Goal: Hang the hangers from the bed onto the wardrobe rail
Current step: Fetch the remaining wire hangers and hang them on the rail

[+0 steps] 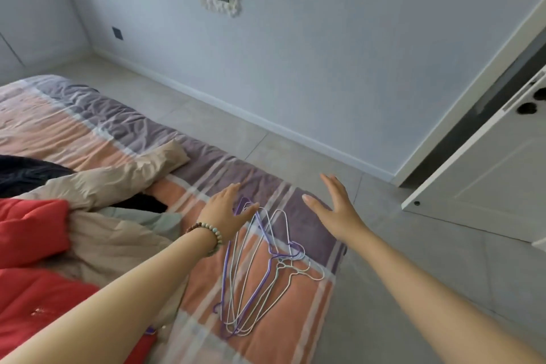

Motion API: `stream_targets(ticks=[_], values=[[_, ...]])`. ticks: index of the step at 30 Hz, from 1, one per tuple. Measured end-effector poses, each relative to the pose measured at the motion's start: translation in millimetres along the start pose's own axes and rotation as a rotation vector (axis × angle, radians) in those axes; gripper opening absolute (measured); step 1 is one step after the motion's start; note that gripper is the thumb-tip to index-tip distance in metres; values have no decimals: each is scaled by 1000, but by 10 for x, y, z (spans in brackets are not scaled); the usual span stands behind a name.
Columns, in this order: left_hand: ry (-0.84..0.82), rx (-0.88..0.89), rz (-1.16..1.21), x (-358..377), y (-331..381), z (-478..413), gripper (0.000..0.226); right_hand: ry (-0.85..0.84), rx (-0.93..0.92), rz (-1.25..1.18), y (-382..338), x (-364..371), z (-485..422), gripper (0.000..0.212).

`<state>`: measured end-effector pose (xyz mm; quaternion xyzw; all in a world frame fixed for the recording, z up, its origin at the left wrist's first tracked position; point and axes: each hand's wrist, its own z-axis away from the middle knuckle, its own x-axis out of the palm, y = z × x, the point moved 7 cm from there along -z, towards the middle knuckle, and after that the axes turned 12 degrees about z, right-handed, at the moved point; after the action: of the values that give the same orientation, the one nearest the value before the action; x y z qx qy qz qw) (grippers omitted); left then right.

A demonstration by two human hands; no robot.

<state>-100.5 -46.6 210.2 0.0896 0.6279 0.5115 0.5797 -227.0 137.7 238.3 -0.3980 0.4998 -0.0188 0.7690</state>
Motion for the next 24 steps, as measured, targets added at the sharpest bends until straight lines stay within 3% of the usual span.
stream_targets(ticks=[9, 20, 24], values=[[-161, -321, -64, 928, -1884, 20, 78, -176, 207, -29, 956, 1808, -122, 70], [-306, -415, -55, 1813, -2799, -57, 73, -313, 479, -187, 1844, 3058, -103, 61], [-284, -481, 26, 2005, -2978, -44, 67, -310, 588, -323, 1975, 3358, -130, 55]])
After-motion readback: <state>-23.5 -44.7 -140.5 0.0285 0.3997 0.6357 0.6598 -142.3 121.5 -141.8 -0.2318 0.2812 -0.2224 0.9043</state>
